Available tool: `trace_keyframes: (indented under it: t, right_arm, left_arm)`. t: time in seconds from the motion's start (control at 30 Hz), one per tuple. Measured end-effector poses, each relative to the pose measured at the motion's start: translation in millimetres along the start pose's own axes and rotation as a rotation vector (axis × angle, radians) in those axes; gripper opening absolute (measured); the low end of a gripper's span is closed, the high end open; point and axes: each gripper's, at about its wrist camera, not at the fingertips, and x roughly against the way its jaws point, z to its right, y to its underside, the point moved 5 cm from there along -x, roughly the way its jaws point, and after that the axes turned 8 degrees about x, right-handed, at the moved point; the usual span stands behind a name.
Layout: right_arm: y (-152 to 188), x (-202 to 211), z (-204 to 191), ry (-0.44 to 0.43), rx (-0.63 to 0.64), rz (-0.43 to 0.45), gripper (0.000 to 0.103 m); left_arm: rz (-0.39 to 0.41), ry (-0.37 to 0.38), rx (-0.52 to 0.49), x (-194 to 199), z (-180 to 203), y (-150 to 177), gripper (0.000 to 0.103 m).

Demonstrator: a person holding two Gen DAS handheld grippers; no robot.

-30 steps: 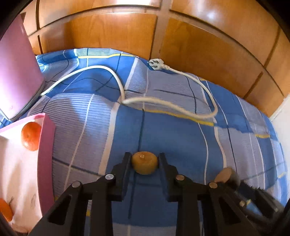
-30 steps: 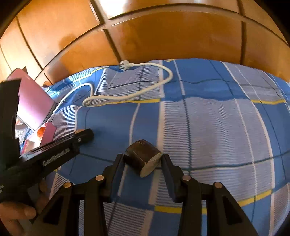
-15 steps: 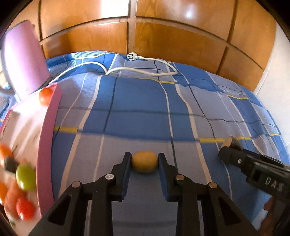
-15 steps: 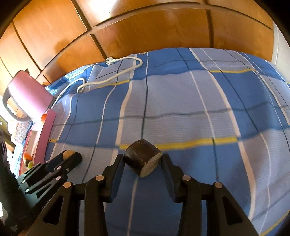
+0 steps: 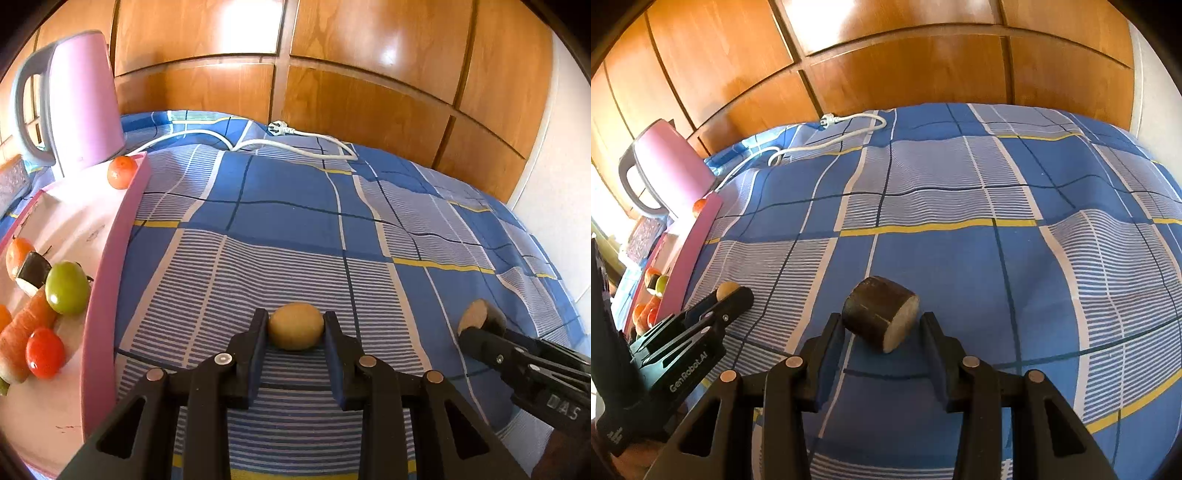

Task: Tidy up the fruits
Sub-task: 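Lift the yellow fruit with the left tool while the right tool lifts the dark cylinder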

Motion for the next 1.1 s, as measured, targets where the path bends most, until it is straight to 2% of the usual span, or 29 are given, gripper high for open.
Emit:
trace_keyframes:
  t: [0.1,0.2,0.33,0.57,0.63,0.67,0.73,1.1]
  right_arm:
    - [0,-2,-2,0.026,0.028,0.029,0.044]
    - [0,-4,-5,0.032,0.043,0.053,0.051]
    - [-6,-7,-5,0.012,0.009,0.040,0.062]
    - [-16,-10,7,-0.009,-0.116,0.031,0.063]
    - [-16,-11,7,0.005,-0.107,0.037,0.057]
    - [-14,-11,7,0.031,-0.089,0.038,0.045]
    - [-11,-10,9,0.097,-0.066,0.044,0.033]
    - [-8,-10,16,0.045,-0.084,0.070,0.035]
  left_arm:
    - [-0.001,0.007,0.002,0,-1,1,0.030]
    - [-0.003,0.021,0.008,0,-2,1,0.030]
    - [0.000,0.017,-0.006,0,-1,1,0.030]
    - [0.004,0.027,-0.001,0,-2,2,0.030]
    - [0.004,0.029,0.000,1,-2,2,0.030]
    - [0.003,0.030,0.001,1,-2,2,0.030]
    - [0.003,0.031,0.001,1,-2,2,0.030]
    - [0.009,0.016,-0.016,0,-1,2,0.030]
